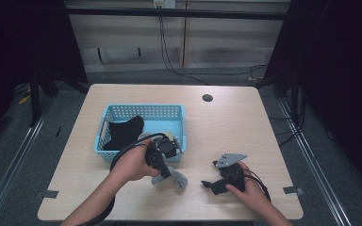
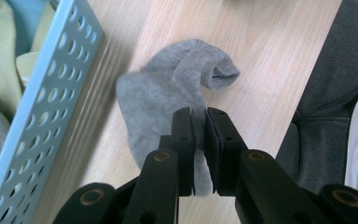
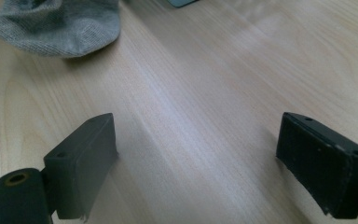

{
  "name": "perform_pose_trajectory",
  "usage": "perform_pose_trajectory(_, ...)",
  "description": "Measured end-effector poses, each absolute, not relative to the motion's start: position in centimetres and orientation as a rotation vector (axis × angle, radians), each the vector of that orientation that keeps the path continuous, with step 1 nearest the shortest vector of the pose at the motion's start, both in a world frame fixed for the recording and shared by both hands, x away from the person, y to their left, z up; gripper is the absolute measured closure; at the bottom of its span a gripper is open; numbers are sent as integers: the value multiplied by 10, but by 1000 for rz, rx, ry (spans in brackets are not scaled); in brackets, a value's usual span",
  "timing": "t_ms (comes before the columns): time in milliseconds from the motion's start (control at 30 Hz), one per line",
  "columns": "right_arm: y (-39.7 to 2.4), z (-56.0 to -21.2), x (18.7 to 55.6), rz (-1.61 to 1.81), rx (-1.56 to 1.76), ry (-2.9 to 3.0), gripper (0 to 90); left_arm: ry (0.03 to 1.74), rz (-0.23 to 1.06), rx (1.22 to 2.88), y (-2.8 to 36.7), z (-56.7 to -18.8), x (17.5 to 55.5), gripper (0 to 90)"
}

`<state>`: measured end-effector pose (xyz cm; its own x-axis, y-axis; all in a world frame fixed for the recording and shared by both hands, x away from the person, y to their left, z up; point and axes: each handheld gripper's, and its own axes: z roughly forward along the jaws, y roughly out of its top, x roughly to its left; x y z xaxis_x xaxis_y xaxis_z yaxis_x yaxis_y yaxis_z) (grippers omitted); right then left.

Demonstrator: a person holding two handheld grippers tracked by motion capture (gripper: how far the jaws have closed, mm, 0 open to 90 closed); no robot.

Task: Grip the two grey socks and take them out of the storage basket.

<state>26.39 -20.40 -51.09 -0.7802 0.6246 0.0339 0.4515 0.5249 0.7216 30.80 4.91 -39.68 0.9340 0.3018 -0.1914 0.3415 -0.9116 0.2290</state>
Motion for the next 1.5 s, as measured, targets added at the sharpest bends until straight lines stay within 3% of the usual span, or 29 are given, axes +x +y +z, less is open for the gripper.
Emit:
perform_pose_trajectory(333,-204,-511,264,1100,911,2536,116,489,-231,2830,50,-399,309,783)
perform_pose_trajectory(633,-204,-511,264,1101,906,2535,116,548,-201,2775,58,-383,317,648)
perform_pose_trajectory(967,-204,-511,264,1103,907,2535,116,568,-142,2683,63,-369,332,400)
perform_pose_trajectory(1200,-204,-511,264,1101,907,2535,116,614,-100,2651,68,-362,347,312)
perform_pose_trajectory(1500,-204,-511,264,1101,907,2534,116,694,-55,2652,77,-368,367,280)
